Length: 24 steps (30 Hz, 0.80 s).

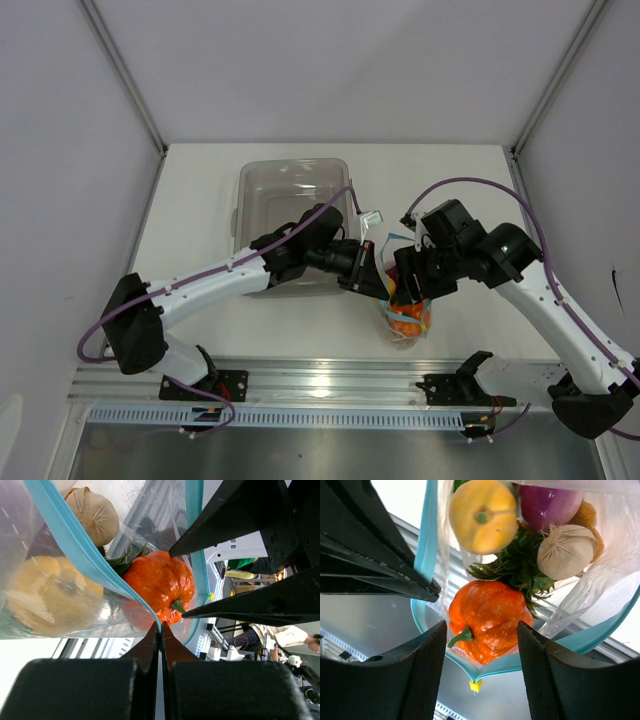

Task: Place the food in the zip-top bag and seal the zipper
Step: Adjust the zipper food storage bag at the center of the board, then adjust the fake food in the zipper food storage bag.

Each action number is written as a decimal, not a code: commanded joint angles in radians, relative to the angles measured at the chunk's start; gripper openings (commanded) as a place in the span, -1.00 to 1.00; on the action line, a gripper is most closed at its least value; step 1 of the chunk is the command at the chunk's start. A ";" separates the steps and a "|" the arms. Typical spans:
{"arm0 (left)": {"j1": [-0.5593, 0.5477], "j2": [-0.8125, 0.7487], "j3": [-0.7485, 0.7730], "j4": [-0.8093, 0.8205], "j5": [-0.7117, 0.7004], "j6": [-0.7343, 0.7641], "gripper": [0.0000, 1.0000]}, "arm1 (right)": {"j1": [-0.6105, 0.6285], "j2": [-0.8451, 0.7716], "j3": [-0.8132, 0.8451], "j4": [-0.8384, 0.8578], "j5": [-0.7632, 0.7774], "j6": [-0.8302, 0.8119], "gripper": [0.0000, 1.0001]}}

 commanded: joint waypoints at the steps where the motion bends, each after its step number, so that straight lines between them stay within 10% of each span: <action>1: 0.004 -0.049 -0.013 0.024 0.022 0.028 -0.99 | 0.007 0.005 0.000 0.000 0.037 -0.016 0.22; 17: 0.018 -0.065 -0.013 0.036 0.016 0.017 -0.99 | 0.048 -0.010 -0.049 -0.040 0.015 0.022 0.56; 24: 0.039 -0.059 -0.030 0.039 0.018 0.019 -0.99 | 0.061 -0.021 -0.095 -0.028 -0.034 0.022 0.22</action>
